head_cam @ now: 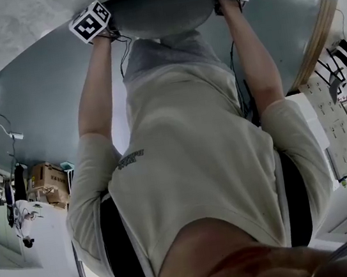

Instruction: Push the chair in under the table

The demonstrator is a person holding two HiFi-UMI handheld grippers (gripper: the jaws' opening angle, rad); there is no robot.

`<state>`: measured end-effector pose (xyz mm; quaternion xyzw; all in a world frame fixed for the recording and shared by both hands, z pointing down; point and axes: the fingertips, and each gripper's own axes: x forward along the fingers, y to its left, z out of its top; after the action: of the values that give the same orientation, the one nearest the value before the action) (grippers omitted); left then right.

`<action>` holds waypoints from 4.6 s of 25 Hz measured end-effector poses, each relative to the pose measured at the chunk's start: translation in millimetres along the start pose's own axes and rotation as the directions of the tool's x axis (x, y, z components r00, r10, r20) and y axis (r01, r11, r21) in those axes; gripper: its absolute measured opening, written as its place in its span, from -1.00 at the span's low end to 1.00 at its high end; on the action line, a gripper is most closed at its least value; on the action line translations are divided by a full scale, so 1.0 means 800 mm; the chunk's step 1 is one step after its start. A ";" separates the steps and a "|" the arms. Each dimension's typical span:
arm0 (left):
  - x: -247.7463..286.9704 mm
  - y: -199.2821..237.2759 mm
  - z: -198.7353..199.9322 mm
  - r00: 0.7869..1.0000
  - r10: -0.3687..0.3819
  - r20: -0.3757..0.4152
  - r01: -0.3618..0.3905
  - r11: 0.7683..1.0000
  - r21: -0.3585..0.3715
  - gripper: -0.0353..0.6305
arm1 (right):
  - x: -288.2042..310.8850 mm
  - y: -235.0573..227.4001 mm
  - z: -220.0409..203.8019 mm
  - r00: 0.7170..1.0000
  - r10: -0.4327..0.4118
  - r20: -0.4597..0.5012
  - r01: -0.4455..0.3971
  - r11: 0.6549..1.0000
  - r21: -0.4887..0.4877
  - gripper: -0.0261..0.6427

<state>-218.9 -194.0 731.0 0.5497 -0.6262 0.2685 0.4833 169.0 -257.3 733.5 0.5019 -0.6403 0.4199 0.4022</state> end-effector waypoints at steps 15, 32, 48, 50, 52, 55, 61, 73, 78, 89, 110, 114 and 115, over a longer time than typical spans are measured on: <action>-0.002 0.001 0.001 1.000 -0.002 -0.012 0.002 1.000 -0.009 -0.38 | 0.003 0.005 0.006 0.998 0.012 -0.057 -0.015 0.999 -0.051 -0.29; -0.084 -0.001 0.015 0.996 0.088 -0.024 -0.086 0.993 0.083 -0.32 | -0.097 0.006 0.012 0.999 0.032 0.036 -0.029 0.996 -0.083 -0.28; -0.231 -0.101 0.130 0.966 -0.009 0.258 -0.036 0.985 0.169 -0.41 | -0.282 0.065 0.136 0.899 0.235 0.369 -0.160 0.962 -0.221 -0.76; -0.254 -0.118 0.154 0.946 -0.029 0.322 -0.036 0.980 0.193 -0.46 | -0.302 0.076 0.151 0.875 0.267 0.404 -0.170 0.950 -0.261 -0.76; -0.279 -0.135 0.177 0.923 -0.052 0.381 -0.033 0.977 0.213 -0.49 | -0.322 0.087 0.167 0.848 0.299 0.437 -0.182 0.940 -0.289 -0.76; -0.314 -0.157 0.209 0.883 -0.089 0.460 -0.029 0.969 0.245 -0.52 | -0.356 0.103 0.194 0.798 0.344 0.494 -0.210 0.928 -0.307 -0.76; -0.379 -0.187 0.258 0.816 -0.154 0.557 0.021 0.971 0.237 -0.65 | -0.435 0.141 0.238 0.683 0.422 0.597 -0.245 0.901 -0.358 -0.76; -0.537 -0.241 0.320 0.588 -0.313 0.746 -0.041 0.909 0.414 -0.73 | -0.578 0.213 0.272 0.477 0.500 0.723 -0.242 0.865 -0.438 -0.82; -0.583 -0.241 0.332 0.504 -0.340 0.794 -0.047 0.907 0.418 -0.81 | -0.621 0.233 0.276 0.432 0.508 0.745 -0.256 0.861 -0.439 -0.84; -0.610 -0.239 0.332 0.440 -0.361 0.822 -0.031 0.909 0.416 -0.83 | -0.660 0.255 0.278 0.376 0.523 0.765 -0.221 0.852 -0.474 -0.87; -0.622 -0.240 0.323 0.443 -0.406 0.799 -0.013 0.888 0.459 -0.83 | -0.682 0.278 0.273 0.323 0.538 0.778 -0.146 0.841 -0.521 -0.89; -0.615 -0.236 0.319 0.460 -0.409 0.788 -0.006 0.886 0.464 -0.83 | -0.683 0.280 0.273 0.324 0.536 0.779 -0.138 0.842 -0.522 -0.89; -0.615 -0.236 0.318 0.460 -0.410 0.787 -0.006 0.885 0.465 -0.83 | -0.682 0.280 0.274 0.325 0.535 0.780 -0.134 0.842 -0.522 -0.89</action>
<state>-154.2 -251.3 152.1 0.7674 -0.6410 0.0154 0.0038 22.8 -264.7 121.2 0.4153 -0.9090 0.0275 -0.0236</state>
